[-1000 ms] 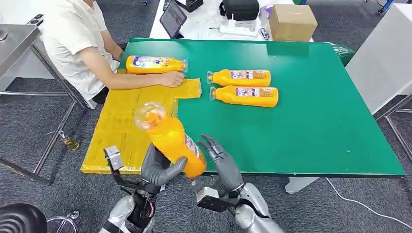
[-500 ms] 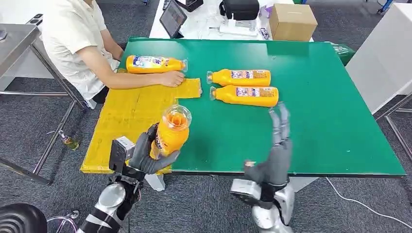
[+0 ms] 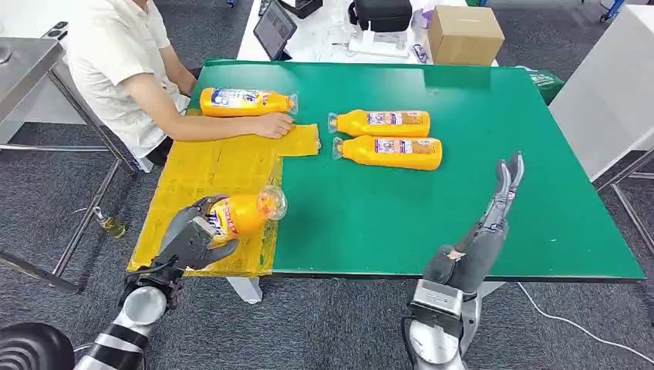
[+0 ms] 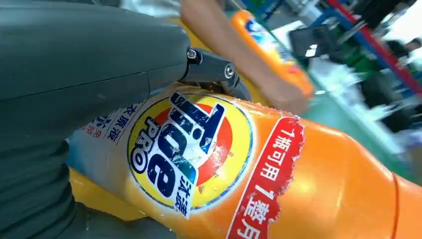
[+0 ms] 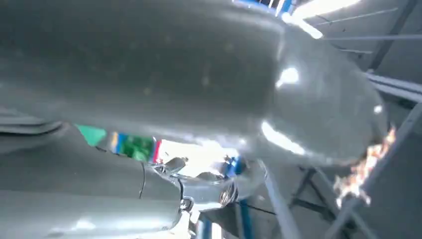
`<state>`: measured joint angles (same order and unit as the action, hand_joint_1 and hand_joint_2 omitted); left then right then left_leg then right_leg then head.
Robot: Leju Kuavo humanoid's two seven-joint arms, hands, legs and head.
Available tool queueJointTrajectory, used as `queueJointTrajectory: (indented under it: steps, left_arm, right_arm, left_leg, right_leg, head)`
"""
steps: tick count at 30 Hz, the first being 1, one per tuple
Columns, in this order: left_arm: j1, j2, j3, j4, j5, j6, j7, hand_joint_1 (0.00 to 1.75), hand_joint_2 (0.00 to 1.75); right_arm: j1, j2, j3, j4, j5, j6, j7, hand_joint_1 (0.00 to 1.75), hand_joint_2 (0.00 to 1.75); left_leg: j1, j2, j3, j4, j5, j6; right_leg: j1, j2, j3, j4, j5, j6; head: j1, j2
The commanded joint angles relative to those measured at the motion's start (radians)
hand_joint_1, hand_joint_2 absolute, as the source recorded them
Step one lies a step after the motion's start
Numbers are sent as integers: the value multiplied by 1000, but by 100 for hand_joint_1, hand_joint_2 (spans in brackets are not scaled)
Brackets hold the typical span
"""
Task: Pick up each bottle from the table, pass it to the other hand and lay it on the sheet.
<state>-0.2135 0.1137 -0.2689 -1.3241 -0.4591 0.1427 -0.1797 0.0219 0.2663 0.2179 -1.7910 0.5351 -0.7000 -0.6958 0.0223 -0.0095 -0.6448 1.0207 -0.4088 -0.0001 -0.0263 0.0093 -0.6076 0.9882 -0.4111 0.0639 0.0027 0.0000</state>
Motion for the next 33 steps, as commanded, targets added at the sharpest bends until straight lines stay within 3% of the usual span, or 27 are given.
queueJointTrajectory:
  steps: [1, 6, 16, 19, 22, 24, 27, 29, 30, 33]
  left_arm:
    - [59, 61, 143, 54, -180, -47, 39, 175, 175]
    - [-28, 95, 113, 244, -247, -127, 17, 175, 175]
    - [-28, 95, 113, 244, -247, -127, 17, 175, 175]
    - [-189, 43, 37, 425, -309, -154, -6, 175, 175]
    - [-437, -84, -85, 726, -401, -116, -21, 175, 175]
    - [-517, -155, -135, 824, -431, -129, 5, 175, 175]
    - [-516, -183, -173, 882, -462, -112, 38, 175, 175]
    - [-502, -174, -191, 903, -476, -99, 57, 175, 175]
    - [-502, -174, -191, 903, -476, -99, 57, 175, 175]
    - [-495, -167, -192, 905, -476, -93, 54, 175, 175]
  right_arm:
    - [-43, -56, 116, 184, -162, 2, -2, 0, 0]
    - [-65, -81, 143, 224, -233, 2, -2, 0, 0]
    - [-65, -81, 143, 224, -233, 2, -2, 0, 0]
    - [-54, -83, 116, 237, -263, 2, -2, 0, 0]
    - [-16, -98, 64, 188, -287, 2, -2, 0, 0]
    - [8, -118, 55, 173, -316, 2, -2, 0, 0]
    - [28, -131, 77, 180, -340, 2, -2, 0, 0]
    - [25, -137, 98, 195, -343, 2, -2, 0, 0]
    - [25, -137, 98, 195, -343, 2, -2, 0, 0]
    - [25, -133, 98, 197, -340, 2, -2, 0, 0]
  left_leg:
    - [0, 6, 5, -1, -2, 1]
    - [0, 4, 7, -3, -1, 0]
    - [0, 3, 13, -3, -1, 0]
    - [0, 2, 14, -3, -1, 0]
    - [0, -10, 13, -3, 2, 0]
    - [0, -15, 11, -1, 3, -1]
    - [0, -21, 10, -2, 5, 1]
    - [-1, -14, 12, -2, 4, 1]
    - [-1, -12, 12, -4, 4, 2]
    - [-2, -10, 11, -1, 3, 1]
  right_leg:
    - [1, 4, 3, -2, 0, -2]
    - [1, 3, 5, -3, 0, -3]
    - [1, 2, 10, -2, 0, -4]
    - [1, 0, 11, -2, 0, -4]
    - [1, -12, 13, -2, -1, -4]
    - [1, -16, 2, -2, -4, -6]
    - [1, -22, 5, -4, -3, -6]
    - [0, -14, 4, -2, -1, -3]
    - [-1, -12, 17, -6, 1, -3]
    - [-2, -10, 13, -1, 2, -3]
  head:
    - [0, 0]
    - [-1, 0]
    - [0, 0]
    - [0, 0]
    - [0, 0]
    - [-1, 0]
    - [0, 0]
    - [0, 0]
    - [0, 0]
    - [0, 0]
